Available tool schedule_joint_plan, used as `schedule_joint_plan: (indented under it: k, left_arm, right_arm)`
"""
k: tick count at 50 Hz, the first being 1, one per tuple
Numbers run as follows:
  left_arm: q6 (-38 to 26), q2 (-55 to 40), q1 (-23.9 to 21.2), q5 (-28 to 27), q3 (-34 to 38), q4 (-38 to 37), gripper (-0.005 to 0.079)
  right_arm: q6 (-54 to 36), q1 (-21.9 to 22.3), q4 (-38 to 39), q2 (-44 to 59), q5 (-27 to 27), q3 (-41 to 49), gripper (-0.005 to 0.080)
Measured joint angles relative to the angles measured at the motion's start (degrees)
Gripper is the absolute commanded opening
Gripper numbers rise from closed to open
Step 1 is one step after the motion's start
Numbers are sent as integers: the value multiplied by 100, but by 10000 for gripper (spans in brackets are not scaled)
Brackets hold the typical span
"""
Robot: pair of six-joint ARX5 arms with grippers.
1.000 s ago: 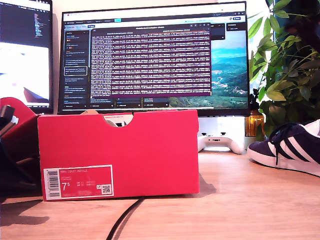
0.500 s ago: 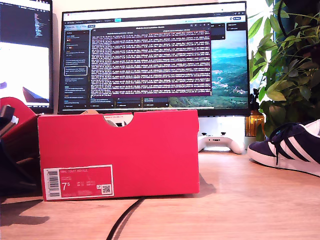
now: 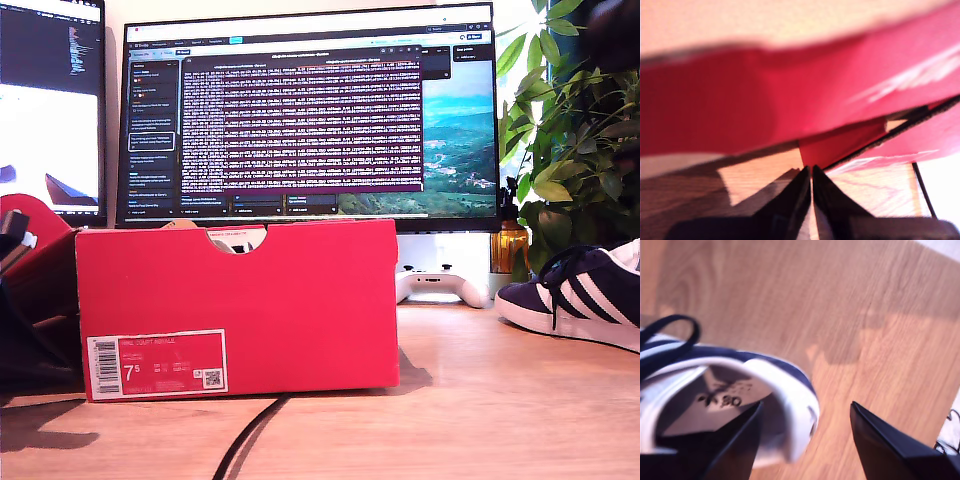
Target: Pack the blue shoes by picking the first shoe and placing it inside the red shoebox, left side, then picking and rotating the second shoe and placing it in the shoebox
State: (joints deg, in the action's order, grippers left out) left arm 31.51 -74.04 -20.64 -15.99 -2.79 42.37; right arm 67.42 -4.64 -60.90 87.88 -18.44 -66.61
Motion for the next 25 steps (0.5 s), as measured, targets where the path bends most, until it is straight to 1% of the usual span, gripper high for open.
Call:
schedule_joint_plan:
  k: [13, 15, 18, 21, 24, 25]
  left_arm:
    - [0, 0, 0, 0, 0, 0, -20]
    - [0, 0, 0, 0, 0, 2, -20]
    - [0, 0, 0, 0, 0, 2, -20]
    - [0, 0, 0, 0, 0, 0, -20]
    - [0, 0, 0, 0, 0, 0, -20]
    - [0, 0, 0, 0, 0, 0, -20]
  right_arm:
    - [-109, 131, 688, 0, 321, 514, 496]
    - [-129, 142, 798, 0, 402, 614, 484]
    - [-131, 184, 914, 0, 461, 745, 440]
    - [-131, 197, 1027, 0, 483, 833, 340]
    - [-131, 223, 1080, 0, 505, 835, 165]
    - [-131, 243, 1084, 0, 505, 835, 85]
